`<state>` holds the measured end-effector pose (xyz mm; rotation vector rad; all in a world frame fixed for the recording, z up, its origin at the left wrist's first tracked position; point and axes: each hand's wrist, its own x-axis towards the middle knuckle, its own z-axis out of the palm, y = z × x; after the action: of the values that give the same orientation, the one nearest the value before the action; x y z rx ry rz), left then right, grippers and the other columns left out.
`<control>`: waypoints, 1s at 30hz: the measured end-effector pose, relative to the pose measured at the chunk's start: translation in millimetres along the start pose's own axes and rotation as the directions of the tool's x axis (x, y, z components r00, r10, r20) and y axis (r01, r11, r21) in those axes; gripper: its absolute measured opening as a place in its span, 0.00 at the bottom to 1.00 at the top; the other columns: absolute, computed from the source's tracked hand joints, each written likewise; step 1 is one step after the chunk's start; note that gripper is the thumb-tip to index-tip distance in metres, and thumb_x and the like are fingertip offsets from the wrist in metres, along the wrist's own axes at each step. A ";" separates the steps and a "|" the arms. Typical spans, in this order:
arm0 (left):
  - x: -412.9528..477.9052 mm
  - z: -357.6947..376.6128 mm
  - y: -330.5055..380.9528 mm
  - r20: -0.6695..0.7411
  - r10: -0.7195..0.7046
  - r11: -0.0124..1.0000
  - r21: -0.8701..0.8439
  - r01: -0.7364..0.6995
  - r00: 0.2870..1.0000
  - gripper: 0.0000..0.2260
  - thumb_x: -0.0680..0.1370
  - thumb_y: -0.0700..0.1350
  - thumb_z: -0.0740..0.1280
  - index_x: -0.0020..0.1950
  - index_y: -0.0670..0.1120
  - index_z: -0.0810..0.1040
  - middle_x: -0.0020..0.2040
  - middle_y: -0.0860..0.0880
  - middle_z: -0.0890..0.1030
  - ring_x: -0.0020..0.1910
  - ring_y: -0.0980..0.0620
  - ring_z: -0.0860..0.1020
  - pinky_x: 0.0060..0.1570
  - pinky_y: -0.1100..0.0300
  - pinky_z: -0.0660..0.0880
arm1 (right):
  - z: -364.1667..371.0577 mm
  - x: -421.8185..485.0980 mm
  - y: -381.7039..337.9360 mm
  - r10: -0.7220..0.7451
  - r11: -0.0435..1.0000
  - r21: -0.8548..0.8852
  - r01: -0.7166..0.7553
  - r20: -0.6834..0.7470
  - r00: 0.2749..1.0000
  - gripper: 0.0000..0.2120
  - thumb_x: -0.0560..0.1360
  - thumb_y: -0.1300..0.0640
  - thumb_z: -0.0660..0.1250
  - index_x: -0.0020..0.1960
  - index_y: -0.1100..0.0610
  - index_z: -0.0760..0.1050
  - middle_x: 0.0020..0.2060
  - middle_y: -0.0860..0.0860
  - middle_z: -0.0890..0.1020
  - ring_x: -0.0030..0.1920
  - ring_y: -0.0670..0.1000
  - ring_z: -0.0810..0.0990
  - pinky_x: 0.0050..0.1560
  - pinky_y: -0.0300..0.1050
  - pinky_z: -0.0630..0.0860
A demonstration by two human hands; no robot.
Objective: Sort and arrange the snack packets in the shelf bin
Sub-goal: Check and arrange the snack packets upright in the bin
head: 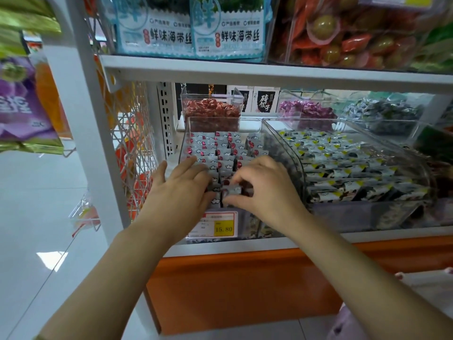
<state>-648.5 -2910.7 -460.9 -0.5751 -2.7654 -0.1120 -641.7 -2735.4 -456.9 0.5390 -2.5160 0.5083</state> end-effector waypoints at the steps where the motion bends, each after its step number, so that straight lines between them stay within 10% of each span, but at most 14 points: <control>1: 0.0 -0.1 -0.2 -0.002 -0.001 1.000 -0.004 0.001 1.000 0.19 0.80 0.56 0.51 0.70 0.53 0.63 0.75 0.55 0.59 0.76 0.56 0.46 0.72 0.43 0.42 | 0.8 -0.3 1.1 -0.038 0.996 -0.074 0.040 0.039 0.999 0.13 0.69 0.43 0.70 0.45 0.52 0.81 0.47 0.45 0.78 0.52 0.47 0.67 0.50 0.44 0.59; 10: 1.9 -2.3 0.9 -0.017 -0.006 0.996 -0.094 0.005 1.000 0.18 0.81 0.53 0.52 0.70 0.54 0.65 0.74 0.56 0.61 0.75 0.57 0.48 0.72 0.44 0.42 | -11.4 21.8 9.8 0.123 0.980 0.153 -0.130 0.058 0.991 0.09 0.72 0.60 0.65 0.42 0.50 0.83 0.44 0.43 0.75 0.55 0.48 0.67 0.51 0.38 0.56; 18: 2.8 -3.4 -1.0 -0.085 -0.010 0.984 -0.179 -0.005 0.996 0.15 0.80 0.50 0.57 0.66 0.52 0.72 0.68 0.56 0.70 0.73 0.55 0.56 0.73 0.44 0.47 | -1.9 38.3 13.9 0.067 0.989 -0.145 -0.038 0.198 0.978 0.05 0.69 0.48 0.72 0.41 0.49 0.82 0.46 0.46 0.79 0.53 0.49 0.66 0.56 0.48 0.62; 25: 5.6 -8.3 3.3 -0.308 -0.036 0.964 -0.262 -0.048 0.951 0.12 0.78 0.43 0.63 0.61 0.46 0.78 0.61 0.49 0.78 0.65 0.46 0.69 0.67 0.46 0.61 | -25.0 30.3 15.3 0.209 0.920 0.360 -0.156 -0.111 0.972 0.05 0.74 0.57 0.69 0.39 0.51 0.77 0.35 0.39 0.76 0.36 0.37 0.73 0.38 0.26 0.68; 30: 3.8 -14.4 11.0 -0.358 -0.078 0.936 -0.348 -0.055 0.930 0.19 0.77 0.51 0.61 0.65 0.45 0.75 0.62 0.49 0.75 0.62 0.50 0.65 0.61 0.59 0.61 | -38.5 16.5 16.4 0.373 0.820 0.548 -0.164 -0.296 0.879 0.05 0.76 0.60 0.66 0.41 0.54 0.76 0.35 0.48 0.79 0.34 0.47 0.79 0.36 0.41 0.77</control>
<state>-643.3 -2901.2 -445.9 -0.5566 -2.3900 -0.6621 -646.9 -2708.7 -421.1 0.2134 -2.0602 1.2855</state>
